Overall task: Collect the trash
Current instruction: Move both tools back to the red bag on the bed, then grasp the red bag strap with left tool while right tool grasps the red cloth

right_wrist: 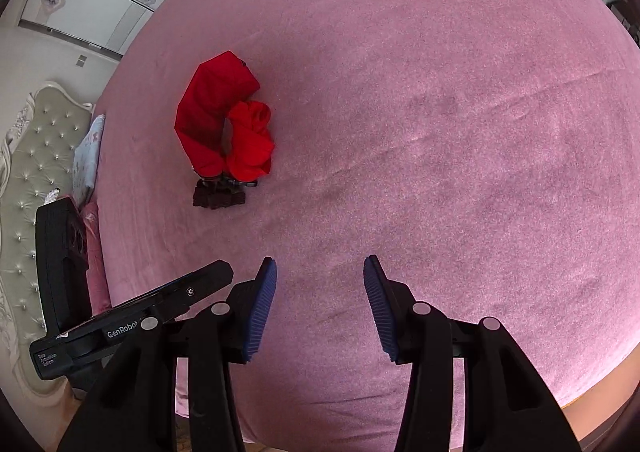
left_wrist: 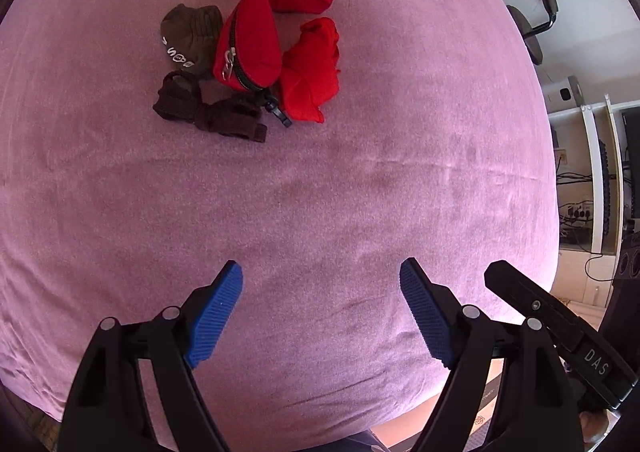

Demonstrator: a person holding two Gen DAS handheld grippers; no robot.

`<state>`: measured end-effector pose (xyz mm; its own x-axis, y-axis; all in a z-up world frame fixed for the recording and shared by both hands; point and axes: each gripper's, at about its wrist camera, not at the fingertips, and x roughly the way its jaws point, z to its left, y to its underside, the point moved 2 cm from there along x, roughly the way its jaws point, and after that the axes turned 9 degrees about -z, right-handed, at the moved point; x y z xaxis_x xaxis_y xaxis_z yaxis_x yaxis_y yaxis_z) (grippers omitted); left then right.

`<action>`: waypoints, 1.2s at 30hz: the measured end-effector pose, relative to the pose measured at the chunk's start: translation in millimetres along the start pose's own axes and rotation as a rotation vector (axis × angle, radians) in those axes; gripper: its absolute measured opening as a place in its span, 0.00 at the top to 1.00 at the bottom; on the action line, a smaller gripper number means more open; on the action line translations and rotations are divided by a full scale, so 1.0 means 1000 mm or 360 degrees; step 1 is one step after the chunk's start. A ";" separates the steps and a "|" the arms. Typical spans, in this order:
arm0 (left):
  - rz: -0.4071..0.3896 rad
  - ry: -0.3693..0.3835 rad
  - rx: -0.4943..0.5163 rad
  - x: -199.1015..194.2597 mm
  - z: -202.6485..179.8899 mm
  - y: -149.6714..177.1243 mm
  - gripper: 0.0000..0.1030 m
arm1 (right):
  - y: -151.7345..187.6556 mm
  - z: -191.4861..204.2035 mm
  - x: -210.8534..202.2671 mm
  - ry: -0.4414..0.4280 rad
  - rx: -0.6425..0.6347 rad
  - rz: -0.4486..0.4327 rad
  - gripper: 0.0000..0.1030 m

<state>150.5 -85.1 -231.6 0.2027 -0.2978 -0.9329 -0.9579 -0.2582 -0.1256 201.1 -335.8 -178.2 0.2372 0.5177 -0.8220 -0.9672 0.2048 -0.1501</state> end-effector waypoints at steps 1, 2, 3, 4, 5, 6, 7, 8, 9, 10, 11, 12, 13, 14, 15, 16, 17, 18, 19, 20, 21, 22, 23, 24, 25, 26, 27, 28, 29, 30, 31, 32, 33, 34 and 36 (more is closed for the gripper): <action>-0.0011 -0.0015 -0.0008 0.001 0.004 -0.008 0.22 | -0.006 0.002 0.003 -0.0013 -0.0003 0.0004 0.56; -0.0021 -0.0025 -0.0021 0.002 0.006 -0.017 0.22 | -0.012 0.005 0.007 -0.0021 -0.0014 0.0009 0.56; -0.0029 -0.0035 -0.0039 0.002 0.008 -0.025 0.22 | -0.018 0.007 0.012 -0.0023 -0.0028 0.0016 0.56; -0.0039 -0.0043 -0.0058 0.003 0.010 -0.033 0.22 | -0.023 0.008 0.015 -0.0022 -0.0037 0.0025 0.56; -0.0049 -0.0052 -0.0075 0.003 0.012 -0.042 0.22 | -0.028 0.009 0.020 -0.0023 -0.0038 0.0036 0.56; -0.0059 -0.0064 -0.0088 0.005 0.014 -0.051 0.22 | -0.033 0.009 0.025 -0.0026 -0.0033 0.0047 0.56; -0.0065 -0.0075 -0.0100 0.006 0.015 -0.060 0.22 | -0.038 0.009 0.030 -0.0030 -0.0026 0.0055 0.56; -0.0069 -0.0084 -0.0109 0.009 0.016 -0.068 0.22 | -0.041 0.009 0.034 -0.0031 -0.0021 0.0061 0.56; -0.0071 -0.0099 -0.0114 0.012 0.018 -0.078 0.22 | -0.045 0.010 0.038 -0.0033 -0.0018 0.0067 0.56; -0.0080 -0.0127 -0.0118 0.015 0.020 -0.086 0.22 | -0.049 0.011 0.043 -0.0036 -0.0014 0.0073 0.56; -0.0098 -0.0166 -0.0120 0.017 0.022 -0.095 0.22 | -0.053 0.012 0.049 -0.0038 -0.0010 0.0082 0.56; -0.0111 -0.0200 -0.0123 0.020 0.024 -0.102 0.22 | -0.056 0.014 0.054 -0.0036 -0.0006 0.0092 0.56; -0.0109 -0.0216 -0.0127 0.024 0.025 -0.110 0.22 | -0.060 0.015 0.059 -0.0032 -0.0002 0.0097 0.56; -0.0105 -0.0222 -0.0130 0.028 0.026 -0.117 0.23 | -0.062 0.016 0.065 -0.0034 0.0003 0.0107 0.56; -0.0100 -0.0227 -0.0131 0.032 0.027 -0.123 0.24 | -0.064 0.017 0.070 -0.0038 0.0007 0.0121 0.56; -0.0094 -0.0231 -0.0128 0.037 0.027 -0.130 0.26 | -0.066 0.019 0.075 -0.0038 0.0009 0.0130 0.56; -0.0086 -0.0236 -0.0121 0.041 0.027 -0.135 0.27 | -0.068 0.021 0.081 -0.0039 0.0005 0.0141 0.56; -0.0074 -0.0235 -0.0111 0.046 0.027 -0.140 0.33 | -0.070 0.024 0.086 -0.0038 -0.0001 0.0154 0.56; -0.0059 -0.0234 -0.0101 0.051 0.027 -0.144 0.42 | -0.072 0.026 0.090 -0.0037 -0.0005 0.0161 0.56; -0.0045 -0.0228 -0.0095 0.056 0.028 -0.147 0.48 | -0.075 0.030 0.096 -0.0041 -0.0009 0.0171 0.56; -0.0036 -0.0216 -0.0095 0.060 0.028 -0.150 0.60 | -0.077 0.033 0.101 -0.0047 -0.0014 0.0179 0.56; -0.0020 -0.0201 -0.0099 0.063 0.029 -0.153 0.71 | -0.079 0.037 0.105 -0.0051 -0.0019 0.0187 0.56; -0.0013 -0.0203 -0.0103 0.065 0.031 -0.155 0.73 | -0.080 0.040 0.108 -0.0051 -0.0026 0.0194 0.54; -0.0018 -0.0195 -0.0108 0.066 0.032 -0.157 0.78 | -0.082 0.044 0.113 -0.0052 -0.0035 0.0198 0.53; -0.0019 -0.0181 -0.0111 0.066 0.033 -0.158 0.83 | -0.083 0.047 0.117 -0.0054 -0.0045 0.0205 0.52; -0.0022 -0.0168 -0.0114 0.067 0.034 -0.159 0.84 | -0.084 0.051 0.122 -0.0057 -0.0054 0.0215 0.52; -0.0028 -0.0154 -0.0114 0.066 0.035 -0.159 0.86 | -0.085 0.053 0.127 -0.0059 -0.0060 0.0225 0.51; -0.0025 -0.0136 -0.0114 0.065 0.037 -0.159 0.87 | -0.086 0.056 0.131 -0.0058 -0.0062 0.0232 0.50; -0.0022 -0.0121 -0.0121 0.064 0.039 -0.162 0.87 | -0.087 0.058 0.135 -0.0059 -0.0061 0.0240 0.46; -0.0020 -0.0103 -0.0132 0.064 0.042 -0.161 0.88 | -0.087 0.060 0.140 -0.0061 -0.0059 0.0247 0.46; -0.0017 -0.0081 -0.0148 0.062 0.045 -0.159 0.88 | -0.088 0.062 0.144 -0.0061 -0.0057 0.0255 0.46; -0.0019 -0.0060 -0.0169 0.062 0.047 -0.158 0.88 | -0.088 0.064 0.148 -0.0060 -0.0057 0.0264 0.46; -0.0022 -0.0039 -0.0190 0.061 0.051 -0.157 0.89 | -0.088 0.065 0.152 -0.0059 -0.0058 0.0274 0.46; -0.0022 -0.0019 -0.0208 0.060 0.054 -0.156 0.89 | -0.089 0.067 0.156 -0.0057 -0.0057 0.0281 0.46; -0.0029 0.0015 -0.0232 0.057 0.060 -0.153 0.89 | -0.088 0.070 0.165 -0.0045 -0.0060 0.0312 0.46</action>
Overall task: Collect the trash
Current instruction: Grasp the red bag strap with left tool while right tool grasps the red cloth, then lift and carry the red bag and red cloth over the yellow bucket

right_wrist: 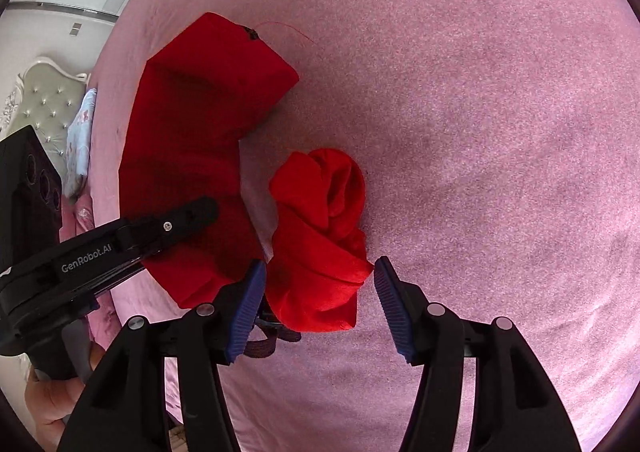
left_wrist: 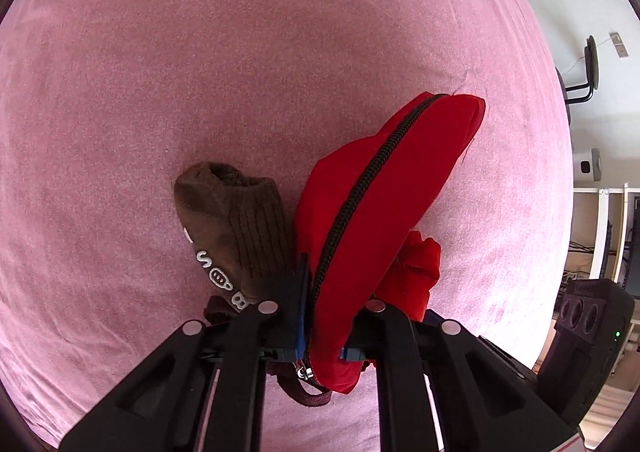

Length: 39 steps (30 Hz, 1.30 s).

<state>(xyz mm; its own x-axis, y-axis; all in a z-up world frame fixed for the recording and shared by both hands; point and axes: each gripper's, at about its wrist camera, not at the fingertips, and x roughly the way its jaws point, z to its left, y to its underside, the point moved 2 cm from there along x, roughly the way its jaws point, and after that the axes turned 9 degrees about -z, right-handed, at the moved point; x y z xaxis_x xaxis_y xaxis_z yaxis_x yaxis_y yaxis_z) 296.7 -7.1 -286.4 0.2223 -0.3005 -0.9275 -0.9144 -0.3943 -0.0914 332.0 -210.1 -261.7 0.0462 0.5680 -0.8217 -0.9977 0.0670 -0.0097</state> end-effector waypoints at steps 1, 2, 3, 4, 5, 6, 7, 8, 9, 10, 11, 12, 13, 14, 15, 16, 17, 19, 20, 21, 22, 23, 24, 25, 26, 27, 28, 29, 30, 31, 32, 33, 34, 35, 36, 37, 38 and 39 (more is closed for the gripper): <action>0.0003 0.0019 -0.0005 -0.001 0.003 0.001 0.90 | 0.000 0.002 0.006 0.0024 -0.0006 0.0031 0.46; 0.0007 0.0027 -0.0008 -0.002 0.005 0.002 0.90 | 0.000 0.003 0.012 0.0060 -0.0012 0.0063 0.48; 0.0008 0.0027 -0.0012 -0.003 0.007 0.005 0.90 | 0.002 0.003 0.015 0.0081 -0.0007 0.0077 0.55; 0.0011 0.0029 -0.0018 -0.004 0.009 0.007 0.91 | 0.003 0.004 0.017 0.0078 0.0003 0.0082 0.56; 0.0011 0.0031 -0.0022 -0.005 0.010 0.009 0.92 | 0.004 0.004 0.016 0.0079 0.0008 0.0076 0.60; 0.0007 0.0031 -0.0019 -0.007 0.010 0.012 0.93 | 0.005 0.004 0.014 0.0081 0.0001 0.0066 0.64; 0.0006 0.0029 -0.0007 -0.009 0.010 0.015 0.94 | 0.006 0.004 0.011 0.0076 -0.0008 0.0053 0.65; 0.0002 0.0028 0.0009 -0.011 0.010 0.018 0.94 | 0.008 0.004 0.008 0.0070 -0.0010 0.0045 0.67; -0.0004 0.0025 0.0024 -0.012 0.010 0.022 0.95 | 0.010 0.002 0.004 0.0064 -0.0010 0.0037 0.68; -0.0007 0.0027 0.0037 -0.014 0.007 0.023 0.95 | 0.012 0.001 0.000 0.0061 -0.0015 0.0031 0.68; -0.0011 0.0030 0.0051 -0.017 0.005 0.027 0.95 | 0.014 0.000 -0.003 0.0060 -0.0021 0.0026 0.68; -0.0015 0.0031 0.0065 -0.019 0.003 0.030 0.95 | 0.017 -0.001 -0.008 0.0061 -0.0026 0.0020 0.68; -0.0018 0.0035 0.0077 -0.022 0.000 0.032 0.95 | 0.020 -0.002 -0.012 0.0061 -0.0026 0.0012 0.68; -0.0019 0.0041 0.0087 -0.024 -0.002 0.034 0.95 | 0.023 -0.005 -0.017 0.0059 -0.0024 0.0007 0.68; -0.0018 0.0045 0.0095 -0.026 -0.004 0.037 0.95 | 0.025 -0.006 -0.022 0.0057 -0.0020 0.0000 0.68; -0.0018 0.0051 0.0102 -0.029 -0.006 0.042 0.95 | 0.029 -0.009 -0.028 0.0054 -0.0015 -0.0008 0.68; -0.0016 0.0057 0.0109 -0.031 -0.008 0.045 0.95 | 0.033 -0.012 -0.033 0.0050 -0.0008 -0.0014 0.68; -0.0014 0.0063 0.0129 -0.034 -0.015 0.056 0.95 | 0.040 -0.020 -0.044 0.0052 -0.0006 -0.0030 0.68; -0.0011 0.0060 0.0149 -0.037 -0.019 0.060 0.95 | 0.045 -0.023 -0.051 0.0058 -0.0010 -0.0037 0.68; -0.0007 0.0063 0.0164 -0.040 -0.021 0.067 0.95 | 0.051 -0.026 -0.057 0.0062 -0.0013 -0.0043 0.68; -0.0001 0.0072 0.0169 -0.043 -0.023 0.072 0.95 | 0.056 -0.028 -0.063 0.0065 -0.0014 -0.0047 0.68; 0.0008 0.0085 0.0170 -0.046 -0.024 0.078 0.95 | 0.064 -0.033 -0.067 0.0069 -0.0012 -0.0054 0.68; 0.0018 0.0095 0.0175 -0.049 -0.026 0.086 0.95 | 0.071 -0.037 -0.074 0.0074 -0.0009 -0.0060 0.68; 0.0023 0.0098 0.0188 -0.052 -0.028 0.090 0.95 | 0.079 -0.041 -0.081 0.0078 -0.0006 -0.0069 0.68; 0.0028 0.0098 0.0206 -0.054 -0.032 0.095 0.95 | 0.087 -0.045 -0.087 0.0084 0.0001 -0.0079 0.68; 0.0035 0.0101 0.0218 -0.057 -0.034 0.104 0.95 | 0.095 -0.049 -0.094 0.0089 0.0007 -0.0087 0.68; 0.0046 0.0111 0.0225 -0.058 -0.037 0.105 0.95 | 0.104 -0.053 -0.100 0.0095 0.0013 -0.0096 0.68; 0.0053 0.0113 0.0237 -0.057 -0.044 0.109 0.95 | 0.111 -0.056 -0.105 0.0103 0.0019 -0.0109 0.68; 0.0059 0.0113 0.0257 -0.059 -0.047 0.117 0.95 | 0.118 -0.060 -0.111 0.0109 0.0025 -0.0119 0.68; 0.0070 0.0116 0.0273 -0.058 -0.052 0.121 0.95 | 0.127 -0.063 -0.116 0.0113 0.0035 -0.0128 0.68; 0.0082 0.0120 0.0290 -0.057 -0.057 0.127 0.95 | 0.134 -0.067 -0.120 0.0118 0.0049 -0.0141 0.68; 0.0091 0.0121 0.0311 -0.058 -0.060 0.135 0.95 | 0.140 -0.067 -0.122 0.0121 0.0063 -0.0152 0.68; 0.0103 0.0126 0.0328 -0.057 -0.064 0.140 0.95 | 0.149 -0.069 -0.126 0.0124 0.0076 -0.0163 0.68; 0.0113 0.0134 0.0343 -0.059 -0.065 0.146 0.95 | 0.159 -0.072 -0.131 0.0129 0.0092 -0.0175 0.68; 0.0123 0.0140 0.0363 -0.060 -0.066 0.152 0.95 | 0.167 -0.078 -0.135 0.0133 0.0108 -0.0184 0.68; 0.0135 0.0146 0.0386 -0.061 -0.069 0.159 0.95 | 0.176 -0.083 -0.139 0.0135 0.0129 -0.0194 0.68; 0.0149 0.0155 0.0411 -0.061 -0.072 0.166 0.95 | 0.185 -0.087 -0.143 0.0138 0.0151 -0.0206 0.68; 0.0160 0.0161 0.0436 -0.062 -0.076 0.172 0.95 | 0.196 -0.090 -0.147 0.0141 0.0173 -0.0216 0.68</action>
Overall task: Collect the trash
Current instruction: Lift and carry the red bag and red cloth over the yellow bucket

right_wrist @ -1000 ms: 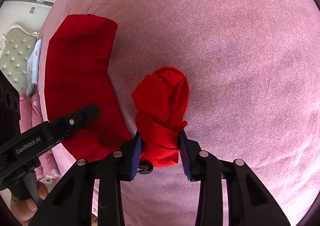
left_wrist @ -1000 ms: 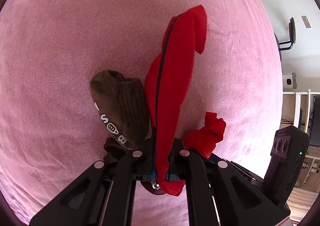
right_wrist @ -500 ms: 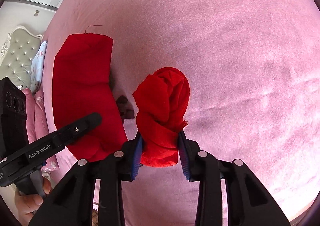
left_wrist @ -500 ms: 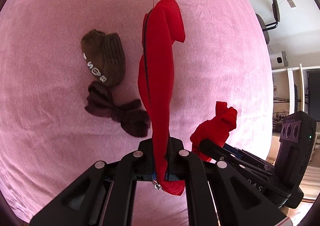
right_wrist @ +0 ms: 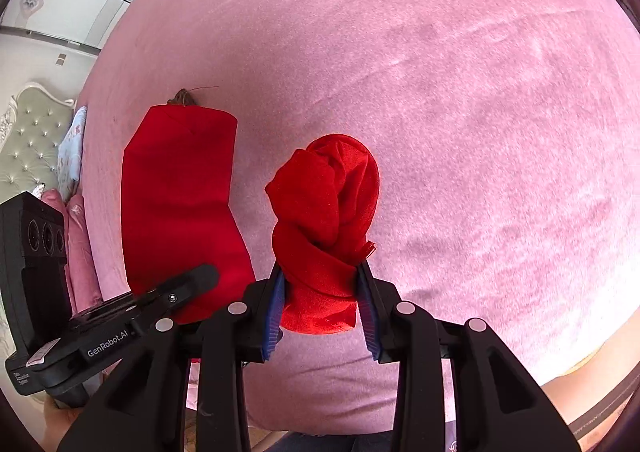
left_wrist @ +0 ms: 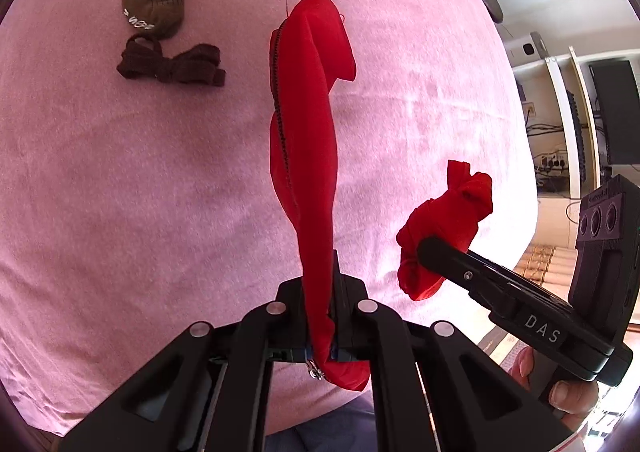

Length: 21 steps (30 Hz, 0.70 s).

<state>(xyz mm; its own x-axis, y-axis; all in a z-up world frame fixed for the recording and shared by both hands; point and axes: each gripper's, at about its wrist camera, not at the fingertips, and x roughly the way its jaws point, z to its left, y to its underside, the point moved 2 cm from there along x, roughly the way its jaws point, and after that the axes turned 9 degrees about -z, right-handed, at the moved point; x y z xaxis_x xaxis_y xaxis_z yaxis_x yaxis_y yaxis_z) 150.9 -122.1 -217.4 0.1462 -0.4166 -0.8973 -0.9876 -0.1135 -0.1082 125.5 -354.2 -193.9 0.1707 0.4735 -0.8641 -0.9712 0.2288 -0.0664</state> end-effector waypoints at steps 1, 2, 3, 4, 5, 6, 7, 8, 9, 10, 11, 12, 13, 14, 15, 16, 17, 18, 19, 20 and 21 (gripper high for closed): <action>0.0013 0.0009 0.0026 -0.006 0.003 0.011 0.95 | 0.007 -0.004 -0.004 0.0007 0.0022 -0.0011 0.68; 0.0028 0.0018 0.0051 -0.005 -0.003 0.016 0.95 | 0.013 -0.011 -0.010 0.0012 0.0046 -0.0025 0.68; 0.0042 0.0023 0.0083 -0.004 -0.009 0.021 0.95 | 0.020 -0.018 -0.014 0.0014 0.0074 -0.0037 0.68; 0.0057 0.0024 0.0116 -0.003 -0.014 0.025 0.95 | 0.026 -0.025 -0.019 0.0017 0.0104 -0.0049 0.68; 0.0072 0.0027 0.0147 -0.001 -0.019 0.030 0.95 | 0.033 -0.032 -0.024 0.0022 0.0133 -0.0064 0.68; 0.0086 0.0029 0.0176 0.000 -0.025 0.034 0.95 | 0.039 -0.041 -0.030 0.0026 0.0163 -0.0076 0.68; 0.0098 0.0034 0.0200 0.002 -0.031 0.038 0.95 | 0.044 -0.049 -0.036 0.0030 0.0190 -0.0088 0.68; 0.0111 0.0037 0.0226 0.005 -0.038 0.042 0.95 | 0.050 -0.057 -0.041 0.0036 0.0216 -0.0101 0.68; 0.0124 0.0040 0.0253 0.007 -0.045 0.045 0.95 | 0.054 -0.064 -0.045 0.0042 0.0244 -0.0113 0.68; 0.0139 0.0045 0.0277 0.005 -0.048 0.052 0.95 | 0.058 -0.073 -0.050 0.0045 0.0275 -0.0125 0.68; 0.0153 0.0049 0.0305 0.006 -0.054 0.056 0.95 | 0.063 -0.082 -0.056 0.0049 0.0306 -0.0137 0.68; 0.0164 0.0053 0.0335 0.009 -0.064 0.062 0.95 | 0.067 -0.089 -0.060 0.0057 0.0336 -0.0149 0.68; 0.0181 0.0057 0.0368 0.011 -0.072 0.066 0.95 | 0.072 -0.099 -0.066 0.0064 0.0364 -0.0161 0.68; 0.0197 0.0061 0.0399 0.014 -0.080 0.070 0.95 | 0.077 -0.109 -0.071 0.0072 0.0392 -0.0173 0.68; 0.0211 0.0068 0.0429 0.014 -0.086 0.077 0.95 | 0.080 -0.118 -0.076 0.0082 0.0421 -0.0184 0.68; 0.0223 0.0072 0.0462 0.018 -0.098 0.085 0.95 | 0.083 -0.126 -0.079 0.0093 0.0447 -0.0194 0.68; 0.0234 0.0075 0.0485 0.021 -0.107 0.088 0.95 | 0.086 -0.136 -0.084 0.0102 0.0470 -0.0204 0.68; 0.0247 0.0080 0.0502 0.022 -0.114 0.093 0.95 | 0.090 -0.145 -0.089 0.0107 0.0495 -0.0211 0.68; 0.0259 0.0085 0.0520 0.023 -0.120 0.099 0.95 | 0.096 -0.151 -0.093 0.0108 0.0517 -0.0217 0.68; 0.0268 0.0086 0.0538 0.023 -0.125 0.105 0.95 | 0.100 -0.160 -0.098 0.0112 0.0534 -0.0221 0.68; 0.0282 0.0093 0.0554 0.027 -0.136 0.110 0.95 | 0.103 -0.168 -0.104 0.0123 0.0547 -0.0226 0.68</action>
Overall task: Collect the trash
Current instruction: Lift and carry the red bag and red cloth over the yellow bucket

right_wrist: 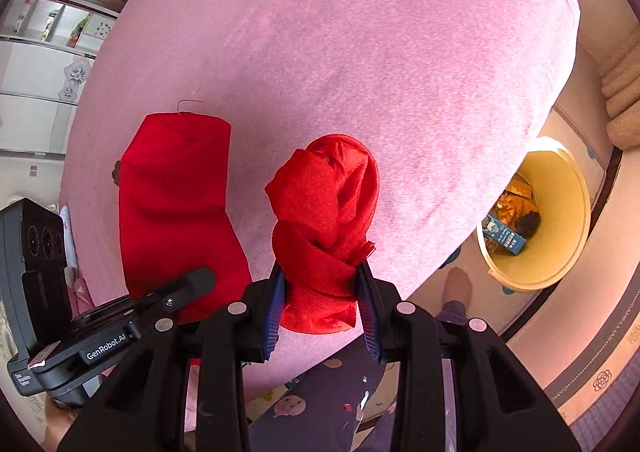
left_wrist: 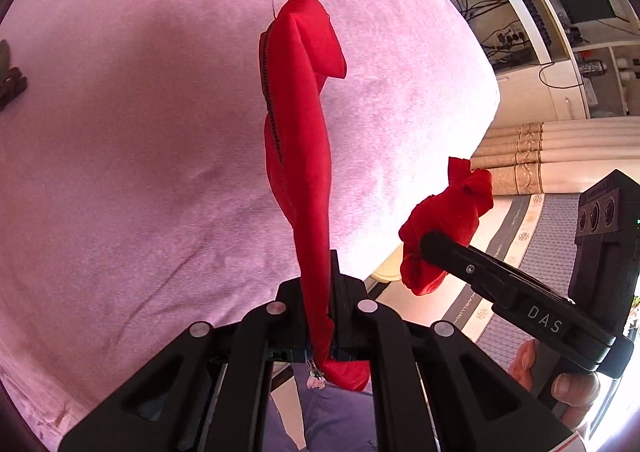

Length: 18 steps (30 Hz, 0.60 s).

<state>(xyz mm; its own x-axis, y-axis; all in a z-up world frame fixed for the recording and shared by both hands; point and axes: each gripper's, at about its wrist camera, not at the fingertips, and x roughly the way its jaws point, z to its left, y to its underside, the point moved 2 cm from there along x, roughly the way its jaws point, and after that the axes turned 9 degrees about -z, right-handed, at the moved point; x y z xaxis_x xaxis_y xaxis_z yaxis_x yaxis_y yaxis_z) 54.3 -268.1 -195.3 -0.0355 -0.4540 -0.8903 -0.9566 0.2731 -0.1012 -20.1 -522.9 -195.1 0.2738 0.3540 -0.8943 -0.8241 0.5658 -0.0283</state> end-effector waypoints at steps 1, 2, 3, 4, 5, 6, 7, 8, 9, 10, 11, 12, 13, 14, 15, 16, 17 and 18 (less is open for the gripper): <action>0.0015 0.0008 0.0018 0.004 -0.009 0.002 0.95 | -0.002 -0.010 -0.006 0.0009 0.0012 -0.0010 0.68; 0.0030 0.0008 0.0045 0.008 -0.019 0.003 0.95 | -0.003 -0.019 -0.011 0.0017 0.0027 -0.0024 0.68; 0.0050 0.0012 0.0076 0.013 -0.030 0.004 0.95 | -0.003 -0.030 -0.017 0.0025 0.0044 -0.0039 0.68; 0.0065 0.0013 0.0107 0.018 -0.041 0.006 0.95 | -0.002 -0.037 -0.023 0.0031 0.0064 -0.0053 0.68; 0.0077 0.0016 0.0131 0.023 -0.052 0.008 0.95 | -0.002 -0.049 -0.029 0.0035 0.0086 -0.0062 0.68; 0.0092 0.0023 0.0153 0.028 -0.063 0.010 0.95 | -0.001 -0.060 -0.033 0.0042 0.0112 -0.0070 0.68; 0.0108 0.0029 0.0174 0.035 -0.076 0.011 0.95 | -0.001 -0.071 -0.037 0.0050 0.0138 -0.0078 0.68; 0.0127 0.0034 0.0198 0.041 -0.088 0.014 0.95 | -0.002 -0.082 -0.041 0.0057 0.0165 -0.0085 0.68; 0.0147 0.0037 0.0227 0.048 -0.099 0.016 0.95 | -0.001 -0.094 -0.045 0.0064 0.0193 -0.0094 0.67; 0.0164 0.0042 0.0256 0.054 -0.112 0.019 0.95 | -0.001 -0.105 -0.049 0.0072 0.0222 -0.0103 0.67; 0.0182 0.0047 0.0286 0.063 -0.127 0.021 0.95 | 0.000 -0.115 -0.053 0.0081 0.0251 -0.0111 0.67; 0.0198 0.0050 0.0317 0.070 -0.141 0.023 0.95 | 0.002 -0.127 -0.056 0.0090 0.0278 -0.0116 0.67; 0.0215 0.0051 0.0347 0.077 -0.153 0.026 0.95 | 0.001 -0.143 -0.061 0.0101 0.0304 -0.0117 0.67; 0.0232 0.0054 0.0370 0.084 -0.163 0.029 0.95 | 0.004 -0.155 -0.064 0.0115 0.0328 -0.0121 0.67; 0.0251 0.0057 0.0392 0.090 -0.174 0.031 0.95 | 0.006 -0.164 -0.066 0.0126 0.0353 -0.0123 0.67; 0.0266 0.0060 0.0411 0.097 -0.186 0.034 0.95 | 0.008 -0.175 -0.068 0.0131 0.0378 -0.0121 0.67; 0.0283 0.0066 0.0428 0.104 -0.196 0.036 0.95 | 0.011 -0.185 -0.071 0.0135 0.0398 -0.0118 0.67; 0.0298 0.0069 0.0447 0.111 -0.206 0.039 0.95 | 0.008 -0.195 -0.072 0.0143 0.0414 -0.0121 0.67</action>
<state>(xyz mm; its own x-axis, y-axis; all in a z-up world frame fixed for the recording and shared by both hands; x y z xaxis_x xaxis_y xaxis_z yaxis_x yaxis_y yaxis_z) -46.2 -482.7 -206.0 -0.2211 -0.4079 -0.8858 -0.8155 0.5755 -0.0615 -143.4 -688.8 -218.3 0.2755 0.2423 -0.9303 -0.6448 0.7643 0.0081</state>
